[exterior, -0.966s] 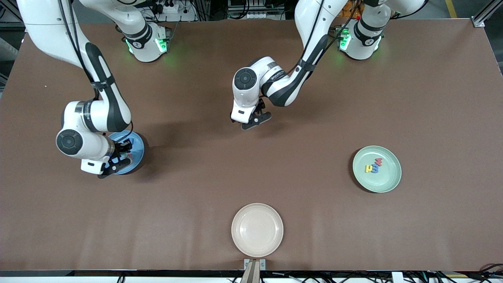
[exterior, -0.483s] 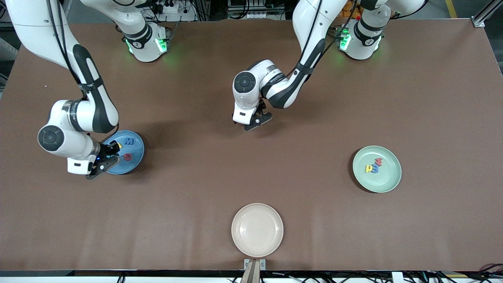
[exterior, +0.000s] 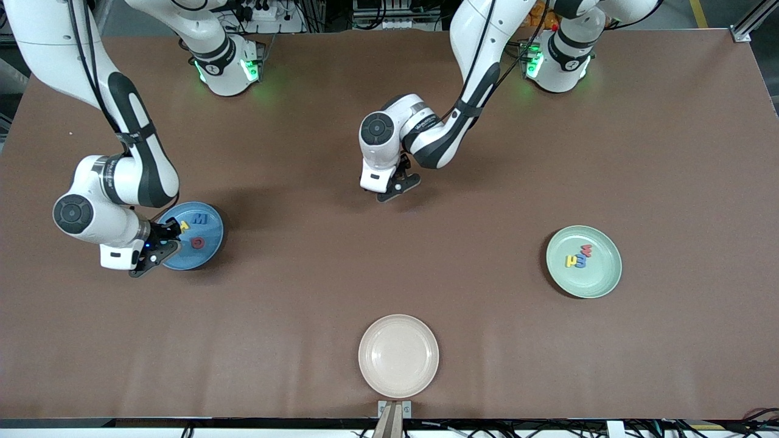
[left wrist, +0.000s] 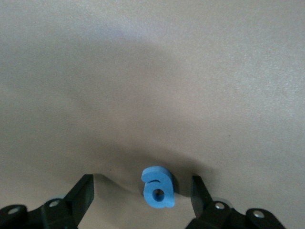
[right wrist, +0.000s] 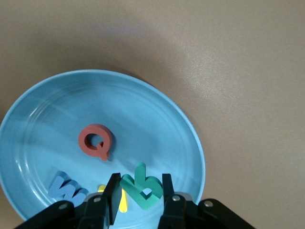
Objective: Sort uppercase to blue plate, lowercase to green plate
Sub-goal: 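Lower the b onto the blue plate while the left gripper grasps a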
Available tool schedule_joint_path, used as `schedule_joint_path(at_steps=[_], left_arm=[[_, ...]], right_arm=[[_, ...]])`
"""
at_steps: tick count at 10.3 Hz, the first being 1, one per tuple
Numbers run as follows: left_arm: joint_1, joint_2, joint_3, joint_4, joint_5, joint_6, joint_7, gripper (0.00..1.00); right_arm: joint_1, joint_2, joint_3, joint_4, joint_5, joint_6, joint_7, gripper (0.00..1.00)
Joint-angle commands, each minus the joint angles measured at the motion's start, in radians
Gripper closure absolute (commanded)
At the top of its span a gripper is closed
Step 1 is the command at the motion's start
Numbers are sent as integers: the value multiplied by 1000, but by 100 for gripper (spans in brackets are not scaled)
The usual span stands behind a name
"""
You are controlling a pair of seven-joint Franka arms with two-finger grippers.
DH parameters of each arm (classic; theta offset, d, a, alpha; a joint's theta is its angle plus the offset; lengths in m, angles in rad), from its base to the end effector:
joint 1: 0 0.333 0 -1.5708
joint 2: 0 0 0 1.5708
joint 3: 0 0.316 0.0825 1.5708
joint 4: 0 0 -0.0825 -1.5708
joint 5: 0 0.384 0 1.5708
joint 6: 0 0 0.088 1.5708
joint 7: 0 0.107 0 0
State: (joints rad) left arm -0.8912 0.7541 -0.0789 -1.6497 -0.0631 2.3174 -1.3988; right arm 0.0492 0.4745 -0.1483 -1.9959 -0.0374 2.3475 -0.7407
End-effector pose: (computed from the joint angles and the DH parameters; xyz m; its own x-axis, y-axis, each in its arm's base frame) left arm 0.3847 -0.5542 0.1654 0.8739 0.4735 -0.1099 0.4683 -0.8808 -0.0701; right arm 0.5932 -0.0580 0.2130 0.7672 0.6237 -0.1498 0.6291 -0.7772 -0.0139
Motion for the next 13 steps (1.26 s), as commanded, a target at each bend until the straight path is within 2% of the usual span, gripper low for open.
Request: schedule_joint_path(at_steps=[1, 4, 6, 7, 8, 10, 11, 13], left_arm=[[-9, 10, 5, 18, 20, 5, -35, 16], [-9, 10, 5, 24, 20, 10, -35, 44], [-9, 10, 4, 24, 20, 10, -34, 49], [-9, 10, 5, 24, 20, 10, -34, 56], [-9, 10, 5, 24, 22, 10, -34, 66], [-8, 11, 7, 24, 28, 10, -19, 100], [0, -5, 10, 25, 31, 10, -19, 100], [29, -80, 30, 24, 34, -16, -19, 100]], right_arm=[[-9, 7, 12, -9, 17, 29, -12, 66], [-8, 12, 12, -7, 27, 30, -12, 43], [-5, 12, 12, -6, 40, 30, -6, 30], [-3, 10, 12, -7, 40, 27, -2, 29], [-3, 9, 12, -6, 40, 26, 0, 29], [-2, -19, 12, -9, 40, -11, 73, 29], [0, -45, 12, -7, 40, -78, 136, 29], [-2, -103, 12, 2, 40, -172, 264, 15]])
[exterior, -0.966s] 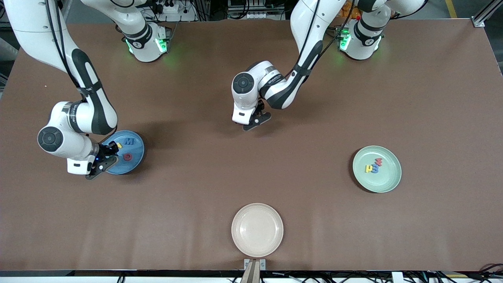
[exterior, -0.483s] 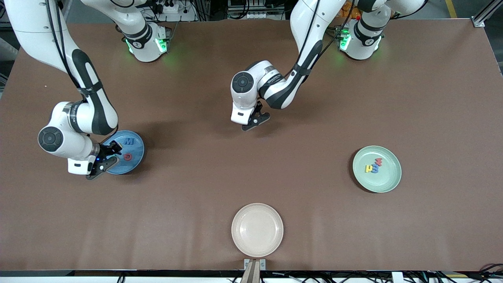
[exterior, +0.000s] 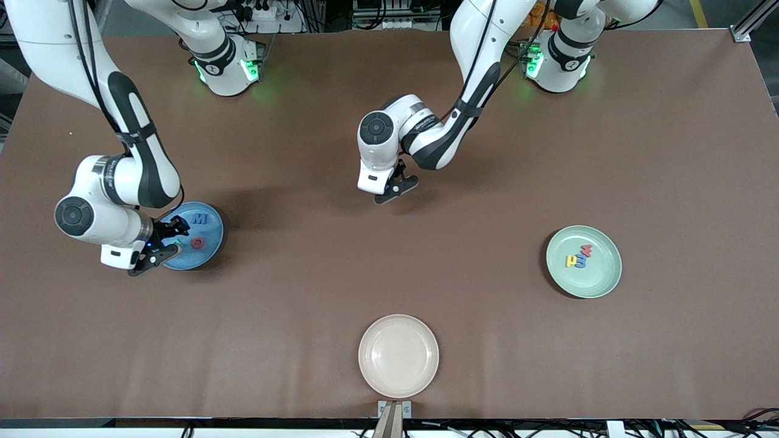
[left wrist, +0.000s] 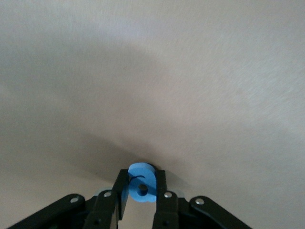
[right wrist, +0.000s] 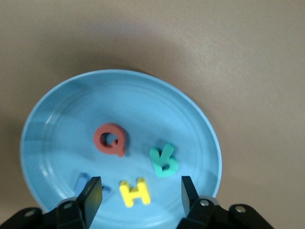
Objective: Sort uppercase to blue plate, lowercase to green plate
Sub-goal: 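Carry the a to the green plate while the right gripper withdraws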
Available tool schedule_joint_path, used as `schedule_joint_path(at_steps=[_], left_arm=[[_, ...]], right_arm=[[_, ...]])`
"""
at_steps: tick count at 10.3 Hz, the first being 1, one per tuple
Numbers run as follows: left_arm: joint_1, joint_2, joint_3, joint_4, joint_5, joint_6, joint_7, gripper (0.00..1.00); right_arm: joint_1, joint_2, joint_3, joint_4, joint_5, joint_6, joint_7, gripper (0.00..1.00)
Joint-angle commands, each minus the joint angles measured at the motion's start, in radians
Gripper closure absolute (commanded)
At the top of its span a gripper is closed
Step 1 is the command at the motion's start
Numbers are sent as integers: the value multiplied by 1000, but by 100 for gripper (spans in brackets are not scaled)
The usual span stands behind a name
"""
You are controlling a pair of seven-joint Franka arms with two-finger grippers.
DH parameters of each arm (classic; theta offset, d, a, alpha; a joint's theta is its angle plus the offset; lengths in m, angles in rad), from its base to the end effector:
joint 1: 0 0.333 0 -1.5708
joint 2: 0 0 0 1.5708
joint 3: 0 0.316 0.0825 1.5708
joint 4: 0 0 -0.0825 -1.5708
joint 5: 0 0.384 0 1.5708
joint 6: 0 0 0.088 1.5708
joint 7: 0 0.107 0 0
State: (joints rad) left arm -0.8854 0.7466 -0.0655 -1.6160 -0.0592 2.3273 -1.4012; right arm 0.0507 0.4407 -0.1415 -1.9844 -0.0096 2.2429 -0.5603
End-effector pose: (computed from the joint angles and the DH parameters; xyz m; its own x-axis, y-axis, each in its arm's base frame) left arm 0.4032 -0.5575 0.1845 0.8695 0.4856 -0.0909 0.4857 -0.8738 -0.0218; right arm 0.5891 -0.0522 0.2295 0.8680 0.4605 -0.1856 0.4619 -0.8861 -0.0380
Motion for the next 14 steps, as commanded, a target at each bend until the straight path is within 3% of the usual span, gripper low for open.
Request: schedule_joint_path(at_steps=[1, 2, 4, 8, 11, 14], left_arm=[[52, -117, 19, -9, 32, -66, -1, 100], [93, -165, 22, -9, 44, -115, 61, 100], [199, -245, 21, -10, 61, -207, 215, 100], [533, -326, 12, -18, 45, -420, 788, 100], [777, -296, 13, -22, 50, -453, 1187, 100], [894, -201, 16, -13, 68, -370, 1343, 100]], right_arm=[[-3, -91, 6, 18, 11, -138, 150, 5], [-3, -115, 6, 54, 10, -216, 192, 0], [-3, -193, 5, 122, -4, -360, 235, 0], [-17, -272, 5, 378, -4, -624, 306, 0], [-28, -332, 10, 444, 4, -623, 350, 0], [-28, -385, 14, 450, 10, -618, 385, 0]])
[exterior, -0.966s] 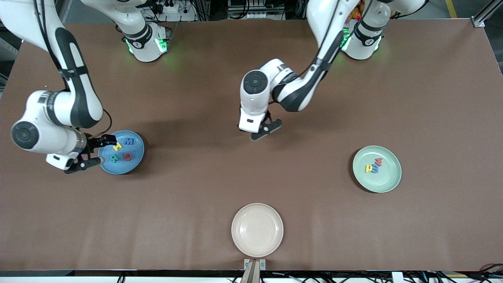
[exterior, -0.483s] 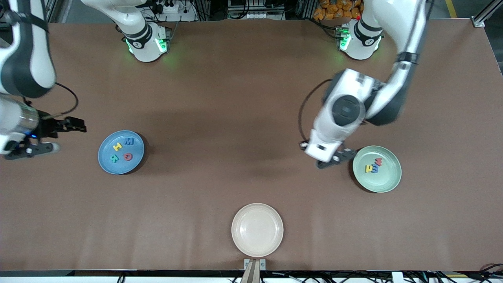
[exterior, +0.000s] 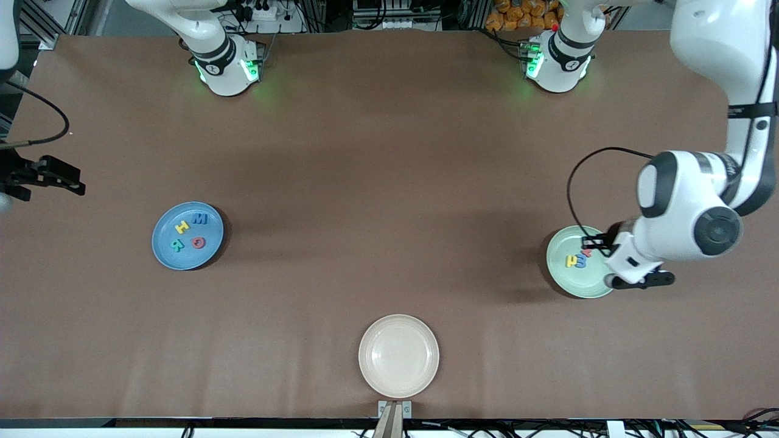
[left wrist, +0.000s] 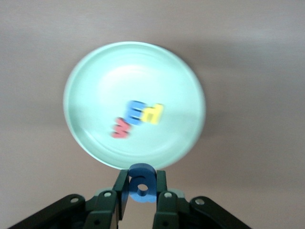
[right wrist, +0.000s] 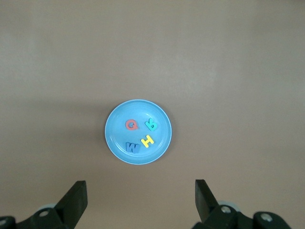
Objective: Sort uppercase to blue plate, lowercase to green plate
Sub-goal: 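Carry the a to the green plate while the right gripper withdraws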
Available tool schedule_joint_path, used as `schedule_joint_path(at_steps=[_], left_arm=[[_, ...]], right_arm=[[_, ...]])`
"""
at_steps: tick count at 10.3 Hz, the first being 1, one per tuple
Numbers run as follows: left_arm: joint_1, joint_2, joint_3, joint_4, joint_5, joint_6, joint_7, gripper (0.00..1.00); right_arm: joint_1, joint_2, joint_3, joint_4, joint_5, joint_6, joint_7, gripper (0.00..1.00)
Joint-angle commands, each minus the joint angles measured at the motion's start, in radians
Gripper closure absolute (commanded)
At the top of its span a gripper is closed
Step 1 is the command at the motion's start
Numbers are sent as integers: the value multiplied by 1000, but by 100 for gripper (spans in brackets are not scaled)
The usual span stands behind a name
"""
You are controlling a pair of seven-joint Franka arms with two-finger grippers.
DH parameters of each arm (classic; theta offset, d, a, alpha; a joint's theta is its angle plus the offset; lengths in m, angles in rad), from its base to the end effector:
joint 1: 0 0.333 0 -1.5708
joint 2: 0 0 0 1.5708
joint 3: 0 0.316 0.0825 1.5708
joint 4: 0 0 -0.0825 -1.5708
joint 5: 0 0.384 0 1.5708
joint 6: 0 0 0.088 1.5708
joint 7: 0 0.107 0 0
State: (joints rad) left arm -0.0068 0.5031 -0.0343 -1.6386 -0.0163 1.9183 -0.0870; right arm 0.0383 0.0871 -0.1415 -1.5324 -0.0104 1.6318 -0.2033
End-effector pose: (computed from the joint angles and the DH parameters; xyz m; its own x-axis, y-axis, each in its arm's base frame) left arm 0.6539 -0.0257 0.3083 0.9733 0.0529 -0.2232 0.0568 -0.9983 0.0109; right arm 0.5835 -0.0579 0.5989 0.9948 0.1012 0.0083 0.1010 -0.9946 0.0248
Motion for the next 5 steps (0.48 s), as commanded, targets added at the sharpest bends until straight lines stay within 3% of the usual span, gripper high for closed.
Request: schedule_joint_path(at_steps=[1, 2, 3, 5], left_arm=[[14, 57, -15, 11, 44, 44, 29, 85], [7, 61, -13, 13, 70, 44, 29, 40], [10, 55, -16, 14, 91, 44, 32, 0], [13, 37, -18, 46, 93, 25, 38, 0]], right_arm=[[-20, -50, 14, -2, 13, -6, 69, 0], [-21, -56, 16, -2, 13, -6, 96, 0], [-41, -58, 25, -2, 17, -3, 100, 0], [-116, -81, 109, -2, 24, 10, 143, 0]])
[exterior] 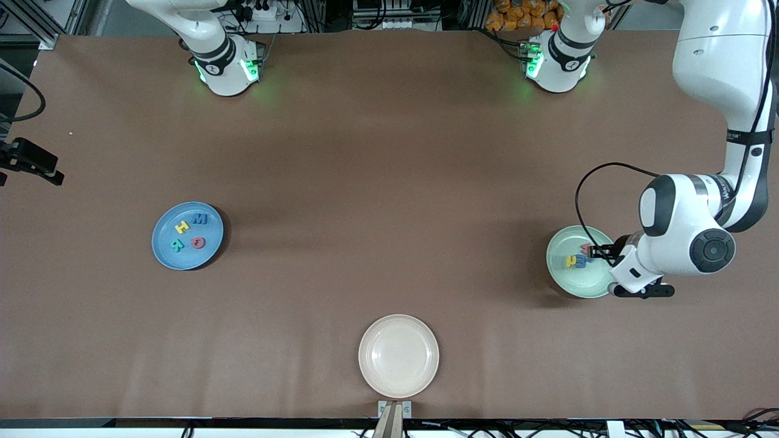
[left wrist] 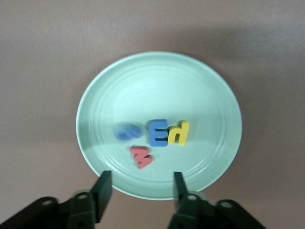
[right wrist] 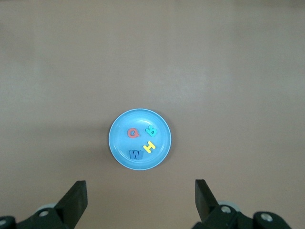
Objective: Sort uppercase to blue plate, lowercase to green plate
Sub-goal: 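Open the left gripper to release the a on the green plate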
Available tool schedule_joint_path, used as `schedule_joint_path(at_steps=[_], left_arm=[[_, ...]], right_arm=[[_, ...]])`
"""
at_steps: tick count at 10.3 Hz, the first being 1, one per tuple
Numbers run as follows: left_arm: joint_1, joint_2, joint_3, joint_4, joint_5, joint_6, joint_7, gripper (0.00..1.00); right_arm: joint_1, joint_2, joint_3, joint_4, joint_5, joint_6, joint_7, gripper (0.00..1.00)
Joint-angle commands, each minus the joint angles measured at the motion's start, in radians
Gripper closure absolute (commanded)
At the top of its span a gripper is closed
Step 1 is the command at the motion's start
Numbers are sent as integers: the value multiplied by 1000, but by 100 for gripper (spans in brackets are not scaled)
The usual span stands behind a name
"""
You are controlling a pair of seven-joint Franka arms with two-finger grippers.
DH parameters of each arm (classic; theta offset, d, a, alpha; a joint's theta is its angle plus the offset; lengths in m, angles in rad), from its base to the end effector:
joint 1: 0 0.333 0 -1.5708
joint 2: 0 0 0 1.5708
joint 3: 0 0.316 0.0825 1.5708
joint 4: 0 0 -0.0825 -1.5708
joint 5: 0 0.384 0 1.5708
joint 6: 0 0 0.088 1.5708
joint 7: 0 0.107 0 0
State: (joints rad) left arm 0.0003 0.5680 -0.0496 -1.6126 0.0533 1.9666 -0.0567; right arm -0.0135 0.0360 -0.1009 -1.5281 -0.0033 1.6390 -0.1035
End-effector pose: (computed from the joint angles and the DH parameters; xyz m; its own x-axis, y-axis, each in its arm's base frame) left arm 0.6644 -0.0256 0.2798 0.9776 -0.0101 -0.2103 -0.0166 -0.9994 -0.0290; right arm 0.5693 -0.0646 0.6309 0.9972 -0.0100 0.0739 -0.0111 -0.9998 0.0146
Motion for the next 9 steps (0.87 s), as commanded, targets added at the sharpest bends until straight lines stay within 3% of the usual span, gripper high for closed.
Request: schedule_joint_path(at_steps=[1, 5, 9], left_arm=[[13, -72, -4, 20, 23, -35, 44, 0], [-16, -274, -12, 147, 20, -296, 80, 0], [-10, -474, -18, 148, 0, -391, 87, 0]], right_arm=[[-74, -44, 76, -15, 17, 2, 56, 0], [-95, -91, 107, -93, 16, 45, 56, 0], [-80, -85, 107, -95, 9, 45, 56, 0]])
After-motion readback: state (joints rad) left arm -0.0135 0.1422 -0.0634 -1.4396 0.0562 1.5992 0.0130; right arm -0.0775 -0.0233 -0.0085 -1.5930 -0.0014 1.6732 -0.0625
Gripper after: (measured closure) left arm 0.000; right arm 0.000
